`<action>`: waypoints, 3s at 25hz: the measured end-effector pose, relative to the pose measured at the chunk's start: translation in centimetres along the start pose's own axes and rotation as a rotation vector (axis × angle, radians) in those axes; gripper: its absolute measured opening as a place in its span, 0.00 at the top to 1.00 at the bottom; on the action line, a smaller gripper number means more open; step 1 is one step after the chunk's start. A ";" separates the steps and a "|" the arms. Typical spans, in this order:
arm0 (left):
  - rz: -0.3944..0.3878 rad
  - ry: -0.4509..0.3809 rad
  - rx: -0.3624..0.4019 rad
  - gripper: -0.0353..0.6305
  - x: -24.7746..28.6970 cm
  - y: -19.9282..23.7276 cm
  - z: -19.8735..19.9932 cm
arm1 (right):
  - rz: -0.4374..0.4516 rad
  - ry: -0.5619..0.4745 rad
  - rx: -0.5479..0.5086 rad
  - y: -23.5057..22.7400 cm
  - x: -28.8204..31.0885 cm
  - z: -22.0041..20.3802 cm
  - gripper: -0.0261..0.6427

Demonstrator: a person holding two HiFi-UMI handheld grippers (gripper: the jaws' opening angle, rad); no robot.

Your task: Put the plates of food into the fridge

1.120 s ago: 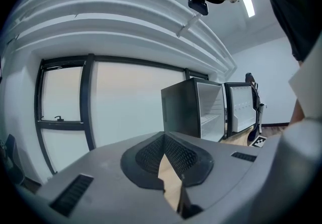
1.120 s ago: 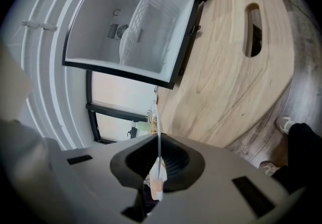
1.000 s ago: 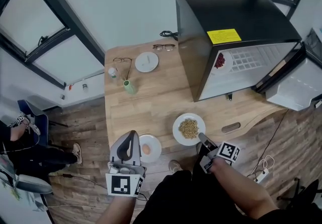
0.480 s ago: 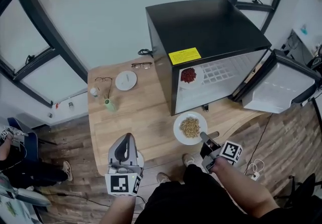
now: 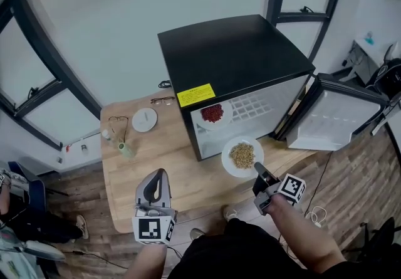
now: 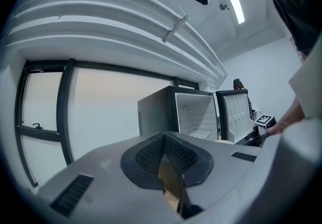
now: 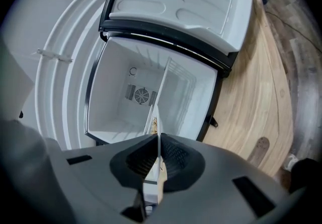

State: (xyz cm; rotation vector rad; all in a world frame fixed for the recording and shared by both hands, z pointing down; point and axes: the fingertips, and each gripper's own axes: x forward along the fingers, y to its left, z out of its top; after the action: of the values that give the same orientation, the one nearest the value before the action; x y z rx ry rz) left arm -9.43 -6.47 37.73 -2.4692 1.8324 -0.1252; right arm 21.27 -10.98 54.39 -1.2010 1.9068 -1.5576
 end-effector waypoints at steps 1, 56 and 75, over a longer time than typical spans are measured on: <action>-0.004 0.002 0.002 0.94 0.4 -0.4 0.0 | 0.003 -0.012 -0.002 0.3 0.1 0.9 0.91; 0.300 0.159 -0.004 0.94 5.3 2.7 -2.3 | -0.411 -0.032 -0.771 2.0 15.7 20.9 0.72; 0.235 0.093 0.015 0.94 2.5 6.3 -1.3 | -0.193 -0.147 -0.844 8.2 12.3 14.1 0.66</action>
State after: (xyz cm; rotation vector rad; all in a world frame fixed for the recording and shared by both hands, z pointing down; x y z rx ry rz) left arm -14.88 -10.71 38.50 -2.2526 2.1328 -0.2438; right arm 22.12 -29.18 45.09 -1.8002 2.4809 -0.6711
